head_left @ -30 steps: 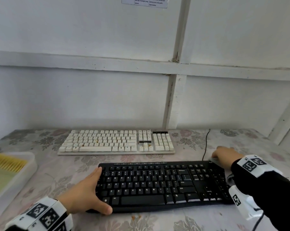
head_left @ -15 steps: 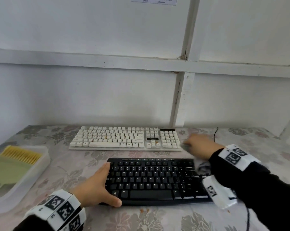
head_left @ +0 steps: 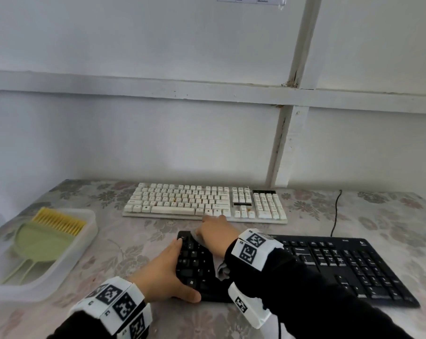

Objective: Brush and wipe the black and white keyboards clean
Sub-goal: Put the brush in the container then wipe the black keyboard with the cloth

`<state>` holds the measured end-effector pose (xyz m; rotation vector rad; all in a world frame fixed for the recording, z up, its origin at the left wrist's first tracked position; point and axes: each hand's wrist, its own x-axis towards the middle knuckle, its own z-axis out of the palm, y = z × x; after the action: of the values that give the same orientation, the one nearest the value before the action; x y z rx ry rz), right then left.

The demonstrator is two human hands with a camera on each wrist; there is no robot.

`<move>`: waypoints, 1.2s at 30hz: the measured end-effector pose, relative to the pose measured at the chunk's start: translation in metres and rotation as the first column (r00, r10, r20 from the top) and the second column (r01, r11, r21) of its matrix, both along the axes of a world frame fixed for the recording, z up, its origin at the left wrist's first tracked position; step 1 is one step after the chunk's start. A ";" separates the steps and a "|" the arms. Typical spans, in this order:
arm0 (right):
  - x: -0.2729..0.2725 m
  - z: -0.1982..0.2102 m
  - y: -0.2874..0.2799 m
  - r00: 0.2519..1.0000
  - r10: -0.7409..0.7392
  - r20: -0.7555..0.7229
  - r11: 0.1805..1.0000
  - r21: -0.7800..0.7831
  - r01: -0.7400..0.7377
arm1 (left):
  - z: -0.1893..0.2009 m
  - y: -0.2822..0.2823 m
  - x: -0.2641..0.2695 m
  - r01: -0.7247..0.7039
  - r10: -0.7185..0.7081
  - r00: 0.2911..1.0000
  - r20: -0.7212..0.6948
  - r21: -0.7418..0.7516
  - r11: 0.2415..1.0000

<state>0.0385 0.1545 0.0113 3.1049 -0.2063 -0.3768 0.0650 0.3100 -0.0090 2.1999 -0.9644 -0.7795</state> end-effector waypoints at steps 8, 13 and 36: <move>-0.045 0.001 -0.070 0.976 -0.198 -0.092 0.979 -0.073 0.192 | -0.009 0.003 0.005 -0.038 0.040 0.999 -0.029 0.053 0.998; -0.083 -0.002 -0.115 0.938 -0.344 -0.043 0.939 -0.020 0.343 | -0.016 0.001 0.009 -0.026 0.026 0.999 -0.019 0.038 0.999; 0.004 0.002 0.000 0.997 0.004 -0.071 1.000 -0.004 -0.004 | -0.009 -0.002 0.005 -0.007 0.008 1.000 0.025 -0.044 0.999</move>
<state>0.0425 0.1543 0.0131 3.0809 -0.1995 -0.4852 0.0700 0.3084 -0.0183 2.1795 -0.9755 -0.7219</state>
